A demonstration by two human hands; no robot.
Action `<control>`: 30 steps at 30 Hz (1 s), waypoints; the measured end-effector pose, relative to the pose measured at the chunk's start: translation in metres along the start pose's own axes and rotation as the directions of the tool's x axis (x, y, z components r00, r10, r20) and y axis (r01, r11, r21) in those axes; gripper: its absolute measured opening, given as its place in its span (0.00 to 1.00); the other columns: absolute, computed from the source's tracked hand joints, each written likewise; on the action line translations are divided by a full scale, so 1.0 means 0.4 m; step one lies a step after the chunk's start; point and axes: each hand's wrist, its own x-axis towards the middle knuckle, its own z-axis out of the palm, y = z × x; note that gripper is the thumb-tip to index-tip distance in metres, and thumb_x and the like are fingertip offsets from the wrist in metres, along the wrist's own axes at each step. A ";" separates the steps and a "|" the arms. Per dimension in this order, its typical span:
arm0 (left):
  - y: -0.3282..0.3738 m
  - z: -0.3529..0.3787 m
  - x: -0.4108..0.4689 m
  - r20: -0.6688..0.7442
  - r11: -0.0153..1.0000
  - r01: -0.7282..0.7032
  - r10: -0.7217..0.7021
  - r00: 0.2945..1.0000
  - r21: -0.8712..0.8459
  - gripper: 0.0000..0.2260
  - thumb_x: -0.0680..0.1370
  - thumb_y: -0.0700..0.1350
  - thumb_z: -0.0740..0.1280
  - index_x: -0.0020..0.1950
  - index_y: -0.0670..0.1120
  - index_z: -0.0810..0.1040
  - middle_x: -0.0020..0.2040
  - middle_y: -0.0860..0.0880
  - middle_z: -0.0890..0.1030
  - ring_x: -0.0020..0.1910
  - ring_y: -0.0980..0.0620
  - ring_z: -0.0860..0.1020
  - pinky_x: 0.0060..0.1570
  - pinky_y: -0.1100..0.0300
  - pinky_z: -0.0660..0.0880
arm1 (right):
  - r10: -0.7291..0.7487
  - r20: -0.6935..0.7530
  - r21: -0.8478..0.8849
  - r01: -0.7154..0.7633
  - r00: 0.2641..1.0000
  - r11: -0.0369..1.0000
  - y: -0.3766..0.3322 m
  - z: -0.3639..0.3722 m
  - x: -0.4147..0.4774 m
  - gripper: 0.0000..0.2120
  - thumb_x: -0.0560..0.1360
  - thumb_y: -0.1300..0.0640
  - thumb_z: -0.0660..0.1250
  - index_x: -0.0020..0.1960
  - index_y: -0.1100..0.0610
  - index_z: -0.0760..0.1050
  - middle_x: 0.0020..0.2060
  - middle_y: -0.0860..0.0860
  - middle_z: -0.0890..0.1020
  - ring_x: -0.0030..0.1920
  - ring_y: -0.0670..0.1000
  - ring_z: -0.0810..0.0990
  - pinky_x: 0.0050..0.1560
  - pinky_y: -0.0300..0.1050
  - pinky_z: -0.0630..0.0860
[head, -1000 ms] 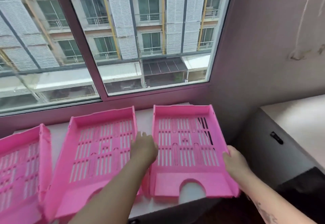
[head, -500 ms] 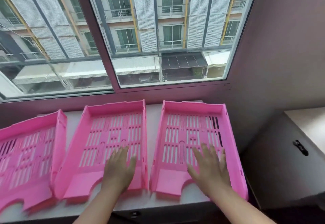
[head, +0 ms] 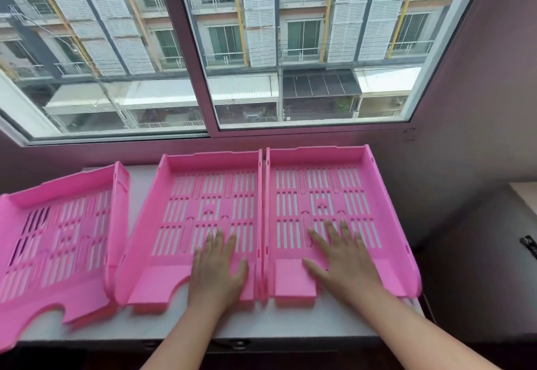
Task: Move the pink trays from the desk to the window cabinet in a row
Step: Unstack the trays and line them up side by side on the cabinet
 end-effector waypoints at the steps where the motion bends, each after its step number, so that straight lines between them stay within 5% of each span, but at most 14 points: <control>1: 0.001 0.000 0.005 -0.004 1.000 -0.001 0.001 1.000 -0.004 0.29 0.79 0.62 0.52 0.79 0.57 0.50 0.80 0.52 0.47 0.78 0.50 0.44 0.76 0.48 0.44 | -0.012 0.003 -0.012 0.012 1.000 1.000 0.001 -0.001 0.010 0.34 0.70 0.24 0.39 0.71 0.31 0.32 0.76 0.47 0.35 0.76 0.54 0.32 0.76 0.59 0.38; 15: -0.010 -0.010 0.105 0.108 1.000 -0.020 0.019 0.994 0.009 0.32 0.77 0.67 0.49 0.78 0.58 0.46 0.79 0.52 0.43 0.78 0.49 0.42 0.72 0.48 0.39 | -0.030 0.040 -0.101 0.034 0.999 0.994 0.001 -0.029 0.093 0.34 0.72 0.27 0.37 0.74 0.36 0.32 0.78 0.52 0.38 0.77 0.58 0.34 0.76 0.59 0.39; 18: -0.002 -0.031 0.099 0.143 0.999 -0.044 0.042 0.989 0.011 0.32 0.79 0.66 0.48 0.79 0.55 0.46 0.80 0.50 0.42 0.78 0.48 0.41 0.73 0.46 0.39 | -0.013 -0.011 -0.065 0.012 1.000 0.998 -0.019 -0.031 0.061 0.38 0.72 0.25 0.36 0.78 0.40 0.43 0.79 0.51 0.46 0.79 0.57 0.42 0.77 0.61 0.43; 21: 0.011 -0.042 0.043 -0.003 0.989 -0.117 0.118 0.993 -0.089 0.33 0.77 0.68 0.43 0.78 0.55 0.56 0.80 0.52 0.53 0.78 0.50 0.50 0.75 0.45 0.46 | -0.056 -0.080 -0.072 0.050 0.995 0.996 -0.025 -0.014 0.000 0.41 0.71 0.22 0.36 0.77 0.42 0.53 0.79 0.50 0.56 0.79 0.54 0.51 0.77 0.60 0.45; 25: 0.016 -0.035 -0.011 -0.014 0.958 -0.284 0.283 0.959 -0.038 0.37 0.73 0.76 0.42 0.77 0.59 0.58 0.78 0.57 0.57 0.78 0.52 0.52 0.76 0.45 0.47 | -0.047 -0.030 -0.108 0.043 0.998 0.993 0.005 -0.002 -0.032 0.44 0.66 0.19 0.36 0.77 0.37 0.47 0.79 0.47 0.49 0.79 0.56 0.45 0.75 0.66 0.45; 30: 0.017 -0.019 0.004 0.022 0.948 -0.292 0.292 0.956 0.123 0.43 0.68 0.79 0.43 0.77 0.58 0.57 0.78 0.57 0.53 0.79 0.48 0.49 0.76 0.43 0.45 | -0.056 -0.011 -0.156 0.054 0.998 0.986 0.008 0.001 -0.017 0.42 0.64 0.18 0.35 0.75 0.33 0.38 0.78 0.47 0.43 0.78 0.60 0.41 0.73 0.71 0.42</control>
